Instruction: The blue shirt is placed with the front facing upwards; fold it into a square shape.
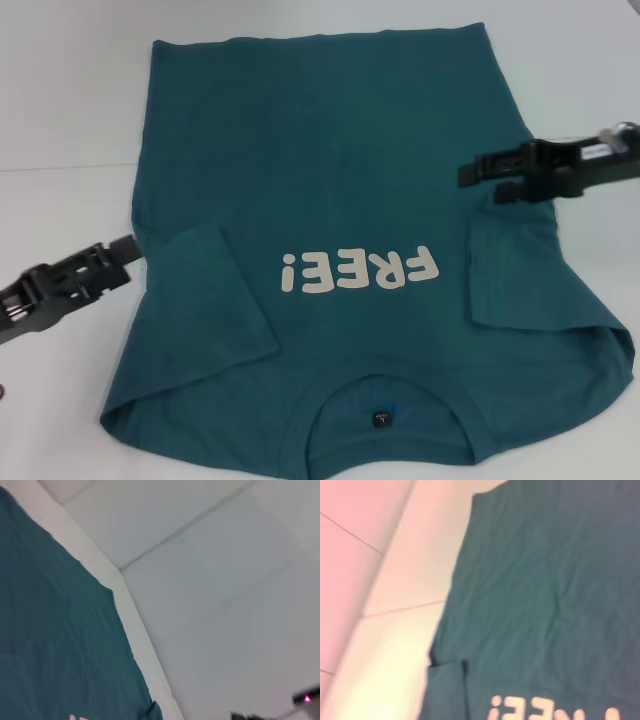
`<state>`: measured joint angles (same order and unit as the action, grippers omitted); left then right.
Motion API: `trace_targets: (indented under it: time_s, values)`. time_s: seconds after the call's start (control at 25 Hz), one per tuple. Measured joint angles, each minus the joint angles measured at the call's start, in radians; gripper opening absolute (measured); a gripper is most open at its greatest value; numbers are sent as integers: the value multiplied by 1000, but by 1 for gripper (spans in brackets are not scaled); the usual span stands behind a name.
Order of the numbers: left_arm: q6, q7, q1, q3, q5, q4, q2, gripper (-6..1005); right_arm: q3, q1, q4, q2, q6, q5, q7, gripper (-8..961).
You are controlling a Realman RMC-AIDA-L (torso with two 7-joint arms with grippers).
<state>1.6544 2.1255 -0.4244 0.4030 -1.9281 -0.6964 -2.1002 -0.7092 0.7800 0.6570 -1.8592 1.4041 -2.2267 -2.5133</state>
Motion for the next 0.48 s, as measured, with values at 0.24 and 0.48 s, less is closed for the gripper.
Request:
trace_targets:
  time_s: [0.24,0.48]
  values:
    - [16,192,34,-8,-48,-21,23,810,21,-87,41,11,60,88,5,849]
    - [49,328,41,-9,-167,-57,26,810,22,-88,39,23,64,86,-4,835]
